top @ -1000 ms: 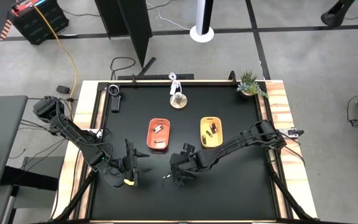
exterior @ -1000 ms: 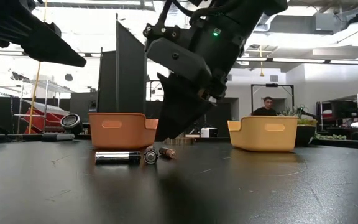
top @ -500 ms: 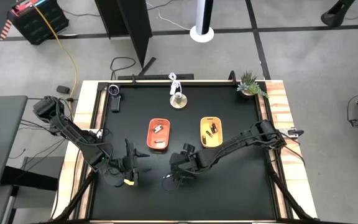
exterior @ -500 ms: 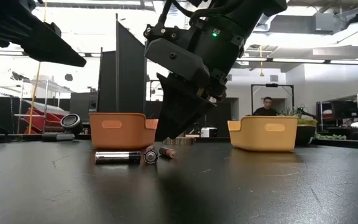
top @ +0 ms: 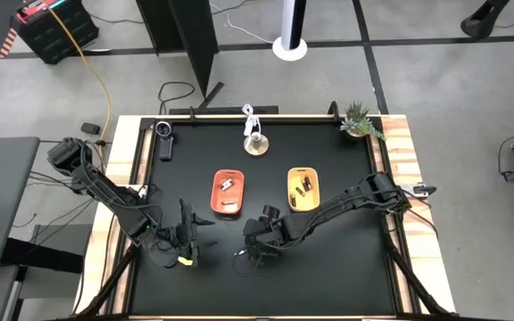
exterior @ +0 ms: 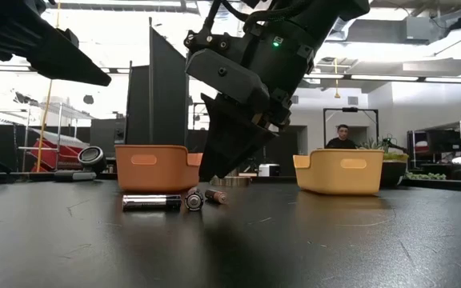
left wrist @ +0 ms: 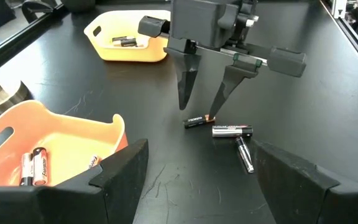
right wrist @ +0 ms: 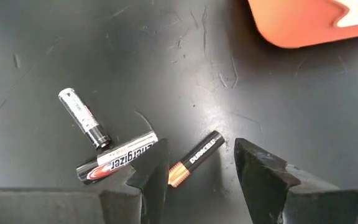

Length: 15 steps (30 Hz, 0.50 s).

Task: Sort batteries
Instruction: Put the black battery into the yellow bin

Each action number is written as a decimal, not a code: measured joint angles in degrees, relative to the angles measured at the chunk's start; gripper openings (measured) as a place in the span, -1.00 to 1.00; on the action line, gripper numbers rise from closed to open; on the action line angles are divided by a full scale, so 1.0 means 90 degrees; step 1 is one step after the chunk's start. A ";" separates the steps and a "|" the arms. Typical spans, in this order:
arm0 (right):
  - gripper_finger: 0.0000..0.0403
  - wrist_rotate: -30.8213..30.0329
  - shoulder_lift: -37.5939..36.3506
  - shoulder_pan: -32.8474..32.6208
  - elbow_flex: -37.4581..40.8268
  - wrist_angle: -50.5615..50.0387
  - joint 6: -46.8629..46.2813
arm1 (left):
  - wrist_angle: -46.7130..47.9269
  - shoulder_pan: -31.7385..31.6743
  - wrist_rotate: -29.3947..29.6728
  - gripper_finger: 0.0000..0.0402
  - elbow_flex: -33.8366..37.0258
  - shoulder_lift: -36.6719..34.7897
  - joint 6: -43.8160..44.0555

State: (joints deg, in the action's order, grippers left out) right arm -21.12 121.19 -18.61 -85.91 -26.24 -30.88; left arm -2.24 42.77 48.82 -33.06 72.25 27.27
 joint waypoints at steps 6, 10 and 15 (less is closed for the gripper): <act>-0.03 -0.0119 0.0000 0.0006 -0.0002 -0.0014 0.0053 | -0.0001 0.0001 0.0000 0.38 0.0000 0.0000 0.0002; -0.03 -0.0294 0.0000 0.0010 -0.0002 -0.0026 0.0031 | -0.0002 -0.0001 0.0000 0.38 0.0001 0.0000 0.0005; -0.03 -0.0357 0.0000 0.0007 -0.0002 -0.0029 -0.0021 | -0.0002 0.0001 -0.0002 0.38 0.0000 0.0000 0.0010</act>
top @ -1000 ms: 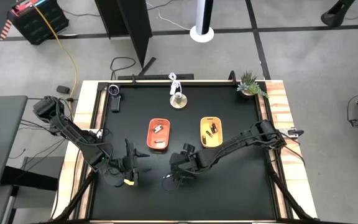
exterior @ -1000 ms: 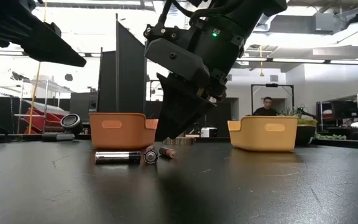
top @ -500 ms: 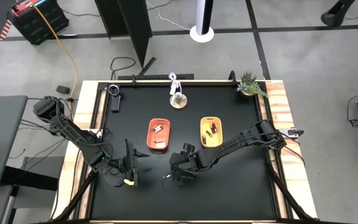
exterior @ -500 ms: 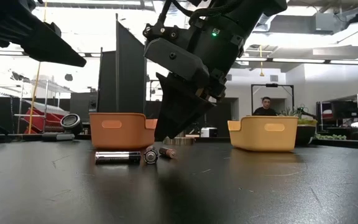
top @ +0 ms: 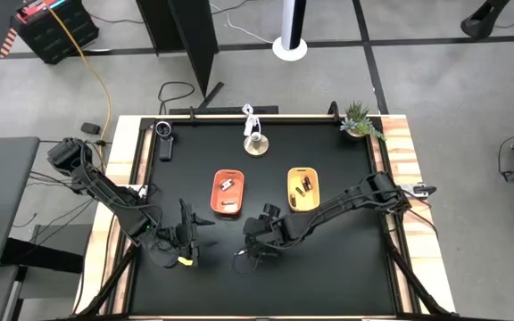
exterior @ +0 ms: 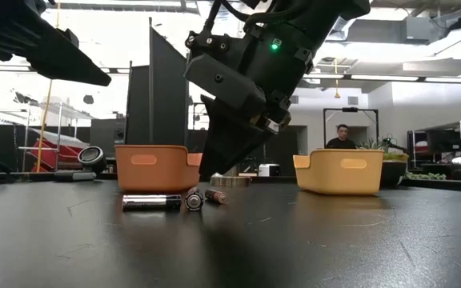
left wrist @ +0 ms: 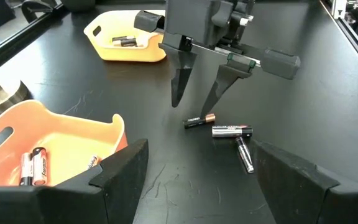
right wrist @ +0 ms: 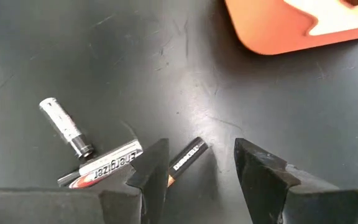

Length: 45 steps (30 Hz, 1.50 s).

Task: Sort batteries
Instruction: Put the black battery into the yellow bin

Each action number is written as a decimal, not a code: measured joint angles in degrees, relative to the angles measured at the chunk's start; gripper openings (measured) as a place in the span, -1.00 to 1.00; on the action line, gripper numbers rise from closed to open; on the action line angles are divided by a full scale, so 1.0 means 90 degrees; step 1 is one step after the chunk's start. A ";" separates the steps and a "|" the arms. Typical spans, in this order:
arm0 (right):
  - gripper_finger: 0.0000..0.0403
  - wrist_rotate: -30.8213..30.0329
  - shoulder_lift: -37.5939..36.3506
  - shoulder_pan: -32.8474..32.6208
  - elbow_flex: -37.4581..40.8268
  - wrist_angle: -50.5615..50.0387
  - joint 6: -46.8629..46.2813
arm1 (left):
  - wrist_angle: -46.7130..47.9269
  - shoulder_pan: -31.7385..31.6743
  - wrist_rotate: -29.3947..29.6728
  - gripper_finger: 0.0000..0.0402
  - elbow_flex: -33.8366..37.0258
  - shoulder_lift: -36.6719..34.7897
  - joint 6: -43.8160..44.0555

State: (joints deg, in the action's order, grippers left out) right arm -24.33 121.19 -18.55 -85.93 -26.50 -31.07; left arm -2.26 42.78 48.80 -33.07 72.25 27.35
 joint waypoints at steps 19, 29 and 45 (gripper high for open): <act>-0.03 -0.0173 0.0002 -0.0077 0.0000 0.0000 -0.0003 | 0.0002 -0.0001 -0.0002 0.38 0.0000 0.0000 0.0011; -0.03 -0.0173 0.0002 -0.0107 0.0000 -0.0052 0.0179 | 0.0002 0.0001 -0.0002 0.38 -0.0001 0.0000 0.0010; -0.03 0.0111 0.0002 -0.0138 0.0000 -0.0330 -0.0209 | 0.0002 -0.0002 -0.0002 0.38 0.0001 0.0000 0.0010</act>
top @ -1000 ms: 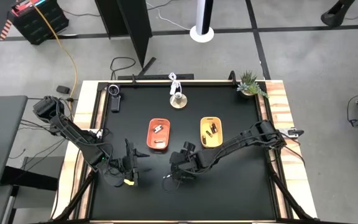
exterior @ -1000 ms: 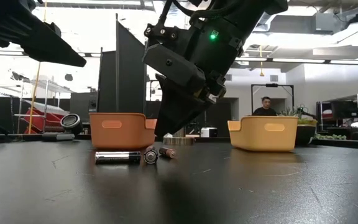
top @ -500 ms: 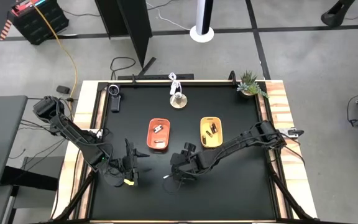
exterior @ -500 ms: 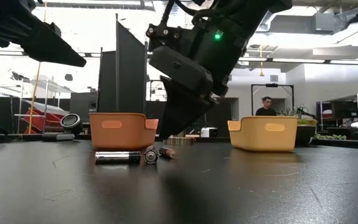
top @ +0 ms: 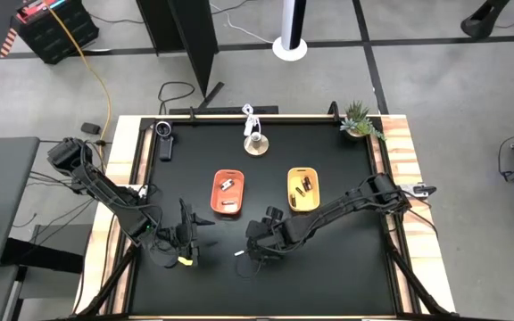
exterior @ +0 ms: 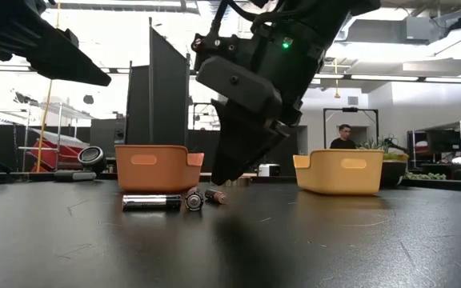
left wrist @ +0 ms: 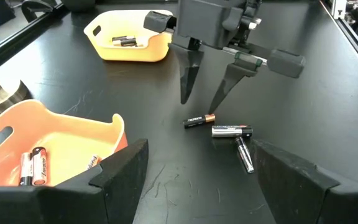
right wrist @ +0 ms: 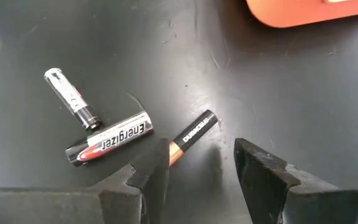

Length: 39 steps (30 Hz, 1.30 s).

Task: Sort batteries
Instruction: Put the black battery into the yellow bin

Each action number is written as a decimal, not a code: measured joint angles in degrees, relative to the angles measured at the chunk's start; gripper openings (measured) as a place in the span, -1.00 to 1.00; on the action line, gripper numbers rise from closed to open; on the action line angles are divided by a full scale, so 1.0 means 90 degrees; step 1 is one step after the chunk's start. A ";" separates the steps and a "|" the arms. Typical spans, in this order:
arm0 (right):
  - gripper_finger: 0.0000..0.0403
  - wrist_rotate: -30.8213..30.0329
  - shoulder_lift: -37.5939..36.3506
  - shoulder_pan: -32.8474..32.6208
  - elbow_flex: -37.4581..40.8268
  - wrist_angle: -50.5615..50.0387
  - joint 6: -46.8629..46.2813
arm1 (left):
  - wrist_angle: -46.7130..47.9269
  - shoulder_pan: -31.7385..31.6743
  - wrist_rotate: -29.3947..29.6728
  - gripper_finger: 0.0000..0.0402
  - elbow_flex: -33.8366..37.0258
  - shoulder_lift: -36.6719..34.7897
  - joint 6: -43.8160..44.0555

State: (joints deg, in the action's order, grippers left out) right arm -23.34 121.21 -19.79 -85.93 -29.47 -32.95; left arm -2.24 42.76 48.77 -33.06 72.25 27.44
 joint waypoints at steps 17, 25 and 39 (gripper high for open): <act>0.12 0.0163 0.0000 0.0049 0.0000 0.0185 0.0006 | 0.0000 0.0002 0.0000 0.38 -0.0002 0.0000 0.0000; 0.17 -0.0078 -0.0029 0.0151 -0.0005 0.1585 0.1159 | 0.0000 0.0001 0.0000 0.38 -0.0002 0.0000 0.0000; 0.17 -0.0567 -0.0790 0.0120 -0.0087 0.3232 0.3560 | 0.0001 0.0002 0.0000 0.38 -0.0002 0.0000 0.0000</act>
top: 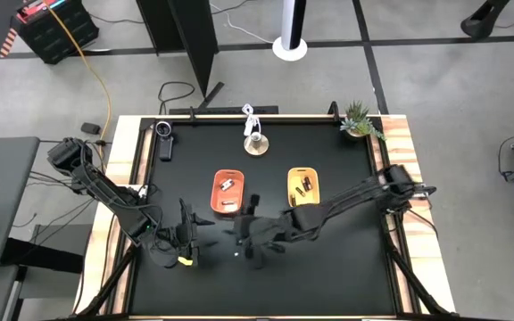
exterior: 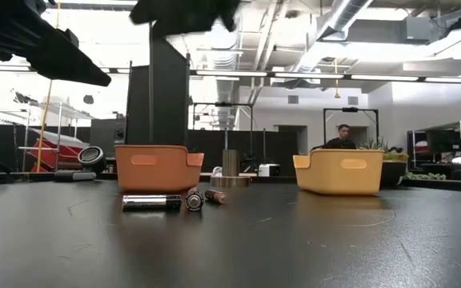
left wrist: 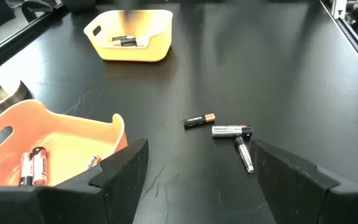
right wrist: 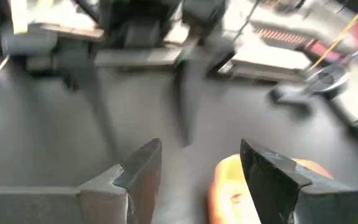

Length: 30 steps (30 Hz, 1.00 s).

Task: Sort batteries
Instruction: Put the black battery into the yellow bin

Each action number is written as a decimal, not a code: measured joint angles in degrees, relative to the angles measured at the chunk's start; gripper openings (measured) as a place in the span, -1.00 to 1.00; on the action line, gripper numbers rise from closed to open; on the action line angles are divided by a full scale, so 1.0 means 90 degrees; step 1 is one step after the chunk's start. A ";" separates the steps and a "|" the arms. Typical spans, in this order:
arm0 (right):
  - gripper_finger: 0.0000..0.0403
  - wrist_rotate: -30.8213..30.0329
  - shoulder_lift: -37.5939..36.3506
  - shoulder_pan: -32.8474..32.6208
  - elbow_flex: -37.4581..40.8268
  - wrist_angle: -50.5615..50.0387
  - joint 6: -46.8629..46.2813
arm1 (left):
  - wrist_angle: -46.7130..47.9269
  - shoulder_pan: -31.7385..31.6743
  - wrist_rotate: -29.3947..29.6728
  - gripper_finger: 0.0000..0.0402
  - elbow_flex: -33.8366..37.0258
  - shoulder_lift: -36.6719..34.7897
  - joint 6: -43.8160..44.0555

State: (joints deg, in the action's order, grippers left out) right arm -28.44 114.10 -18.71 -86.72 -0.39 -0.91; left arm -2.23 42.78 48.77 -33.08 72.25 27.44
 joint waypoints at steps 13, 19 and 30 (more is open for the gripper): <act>0.16 -0.1072 -0.3393 -0.0334 0.3493 0.1719 0.0170 | 0.0023 -0.0002 0.0000 0.38 0.0000 0.0000 0.0010; 0.16 -0.0916 -0.3652 -0.0337 0.5022 0.2723 -0.1225 | 0.0005 0.0000 0.0002 0.38 0.0000 0.0002 0.0007; 0.16 -0.0803 -0.1198 -0.0815 0.3858 0.2728 -0.1799 | -0.0014 0.0000 0.0002 0.38 -0.0002 0.0002 0.0012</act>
State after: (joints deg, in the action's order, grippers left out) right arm -35.67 103.31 -26.05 -51.99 24.16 -17.10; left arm -2.35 42.78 48.80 -33.10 72.27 27.55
